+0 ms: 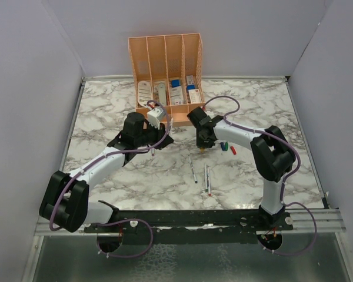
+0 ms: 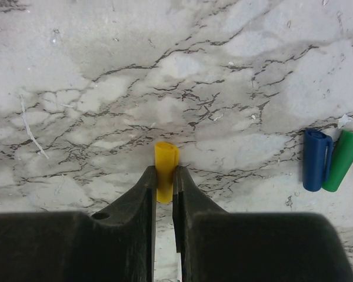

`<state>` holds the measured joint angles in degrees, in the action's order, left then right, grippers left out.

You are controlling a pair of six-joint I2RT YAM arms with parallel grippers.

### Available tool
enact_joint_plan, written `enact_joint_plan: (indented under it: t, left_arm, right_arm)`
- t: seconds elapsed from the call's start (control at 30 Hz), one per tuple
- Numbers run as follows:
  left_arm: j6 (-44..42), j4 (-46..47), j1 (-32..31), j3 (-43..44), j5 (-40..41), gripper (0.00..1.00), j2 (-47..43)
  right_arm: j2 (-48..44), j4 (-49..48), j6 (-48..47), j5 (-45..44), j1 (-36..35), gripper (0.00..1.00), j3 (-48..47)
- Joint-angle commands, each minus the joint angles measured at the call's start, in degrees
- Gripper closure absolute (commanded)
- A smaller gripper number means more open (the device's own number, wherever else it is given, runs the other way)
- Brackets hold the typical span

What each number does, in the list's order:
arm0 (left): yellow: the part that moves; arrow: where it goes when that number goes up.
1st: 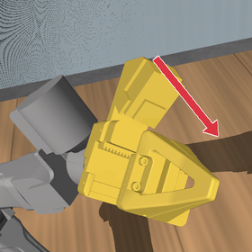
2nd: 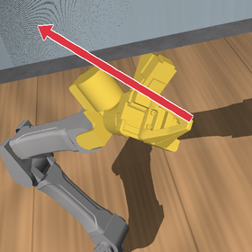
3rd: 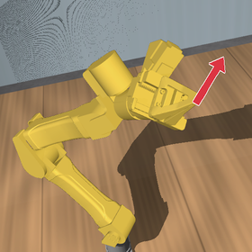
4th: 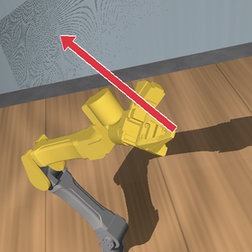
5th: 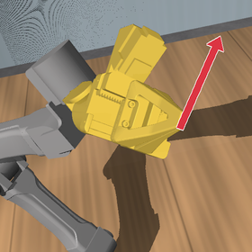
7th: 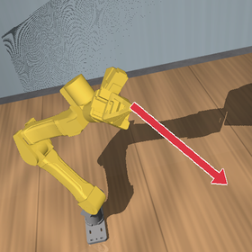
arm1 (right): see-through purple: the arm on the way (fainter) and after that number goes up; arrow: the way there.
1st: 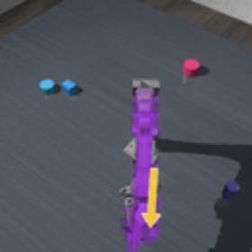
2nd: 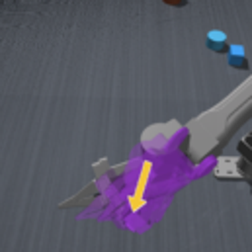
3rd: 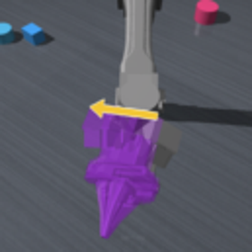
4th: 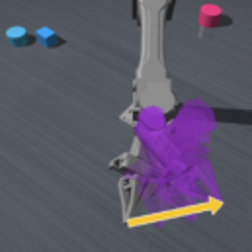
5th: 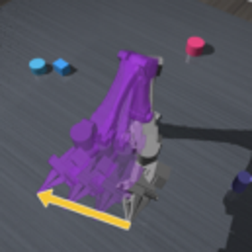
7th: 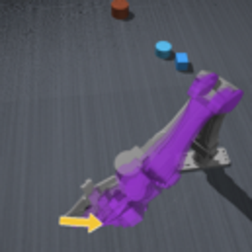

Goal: Insert the pens into the pen caps

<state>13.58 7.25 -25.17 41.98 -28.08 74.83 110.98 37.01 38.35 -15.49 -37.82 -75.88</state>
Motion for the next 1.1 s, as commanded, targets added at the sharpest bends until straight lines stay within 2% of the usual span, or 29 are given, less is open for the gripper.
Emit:
enact_joint_plan:
  t: [0.0,0.2,0.43,0.67,0.9,1.07]
  left_arm:
    - [0.25,2.75,0.28,2.32,-4.29,1.0,0.96]
    - [1.61,5.98,0.28,2.41,-7.21,1.0,1.32]
    - [5.37,10.84,0.27,3.6,-11.5,1.0,2.66]
    - [7.24,12.62,-0.49,7.83,-15.63,1.0,4.08]
    - [7.41,12.49,-4.77,9.39,-15.69,1.0,5.39]
    - [4.26,7.64,-7.51,11.05,-12.22,1.0,5.72]
  right_arm:
    - [-4.94,-3.12,-3.28,-4.77,0.37,0.99,-3.11]
    - [-15.81,-17.05,-5.0,-5.32,2.73,0.99,0.95]
    - [-28.4,-42.83,-10.93,-4.93,2.81,0.99,13.42]
    - [-36.66,-68.28,-11.29,2.23,2.84,0.99,27.22]
    - [-37.38,-81.88,-8.84,8.6,2.82,0.99,31.99]
    - [-38.0,-81.59,-9.45,11.22,2.8,0.99,30.78]
